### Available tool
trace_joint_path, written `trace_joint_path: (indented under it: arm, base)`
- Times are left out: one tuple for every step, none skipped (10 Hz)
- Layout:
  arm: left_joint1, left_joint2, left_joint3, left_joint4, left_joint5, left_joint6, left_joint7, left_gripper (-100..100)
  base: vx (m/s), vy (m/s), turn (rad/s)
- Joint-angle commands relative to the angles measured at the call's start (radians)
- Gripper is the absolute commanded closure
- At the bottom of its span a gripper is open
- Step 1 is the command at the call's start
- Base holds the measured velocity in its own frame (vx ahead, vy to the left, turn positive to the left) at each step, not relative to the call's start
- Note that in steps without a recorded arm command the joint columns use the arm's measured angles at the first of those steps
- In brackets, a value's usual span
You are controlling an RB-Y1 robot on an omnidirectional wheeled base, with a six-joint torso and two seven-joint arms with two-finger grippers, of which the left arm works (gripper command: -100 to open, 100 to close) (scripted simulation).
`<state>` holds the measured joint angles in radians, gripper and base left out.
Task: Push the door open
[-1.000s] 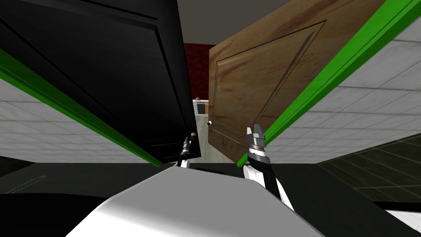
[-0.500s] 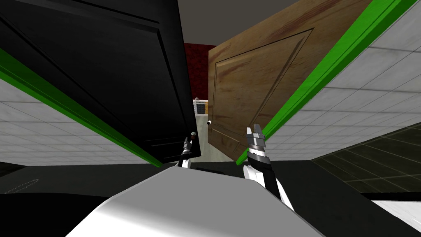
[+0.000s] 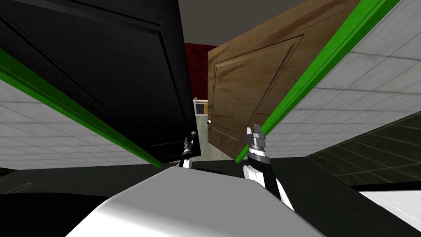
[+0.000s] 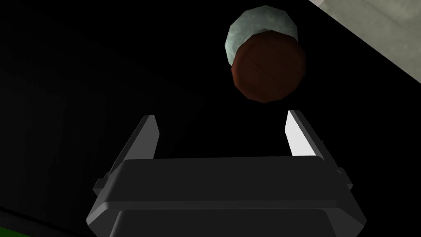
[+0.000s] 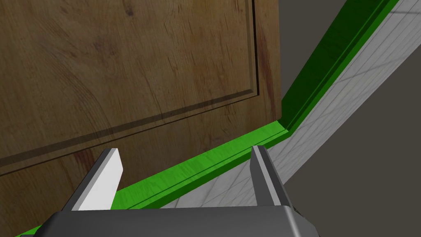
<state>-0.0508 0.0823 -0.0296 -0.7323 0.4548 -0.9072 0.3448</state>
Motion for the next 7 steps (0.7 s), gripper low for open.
trace_joint_path:
  arm:
    - [-0.004, -0.004, -0.002, 0.005, 0.009, -0.002, 0.039, -100]
    - [-0.006, -0.011, -0.006, 0.006, 0.023, -0.002, 0.073, -100]
    - [-0.006, -0.011, -0.006, 0.006, 0.023, -0.002, 0.080, -100]
    - [-0.009, -0.017, -0.010, 0.007, 0.038, -0.003, 0.120, -100]
    - [-0.011, -0.024, -0.014, 0.008, 0.052, -0.003, 0.146, -100]
    - [-0.011, -0.024, -0.014, 0.008, 0.052, -0.003, 0.163, -100]
    - [-0.014, -0.031, -0.018, 0.009, 0.065, -0.003, 0.198, -100]
  base:
    - [-0.042, 0.015, -0.025]
    - [-0.039, 0.010, -0.037]
    - [-0.027, 0.007, -0.021]
    - [-0.028, 0.013, -0.038]
    - [-0.048, 0.019, -0.059]
    - [-0.041, 0.014, -0.022]
    - [-0.042, 0.013, -0.032]
